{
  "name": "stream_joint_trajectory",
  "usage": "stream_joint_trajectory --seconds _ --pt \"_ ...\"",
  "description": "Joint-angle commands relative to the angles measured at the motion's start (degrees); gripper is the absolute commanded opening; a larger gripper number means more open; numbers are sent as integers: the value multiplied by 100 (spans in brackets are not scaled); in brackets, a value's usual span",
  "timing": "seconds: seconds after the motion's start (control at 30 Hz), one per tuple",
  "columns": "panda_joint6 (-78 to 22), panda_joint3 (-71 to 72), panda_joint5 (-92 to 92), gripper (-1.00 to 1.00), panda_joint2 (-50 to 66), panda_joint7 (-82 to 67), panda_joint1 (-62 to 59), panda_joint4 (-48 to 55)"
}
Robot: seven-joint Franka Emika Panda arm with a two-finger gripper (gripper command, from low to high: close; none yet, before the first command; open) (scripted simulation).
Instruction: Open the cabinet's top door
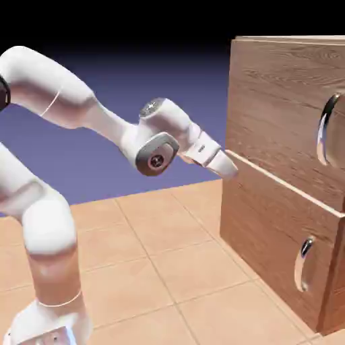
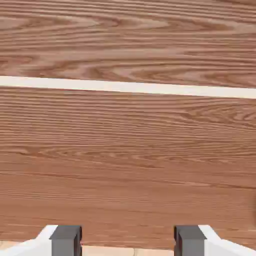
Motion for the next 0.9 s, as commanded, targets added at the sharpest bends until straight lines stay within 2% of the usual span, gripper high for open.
stream_joint_trajectory --seconds 0.0,0.87 --pt "8 -105 -250 0 -36 -95 87 65" --pt "225 -2824 -6729 0 -966 -2558 2347 1743"
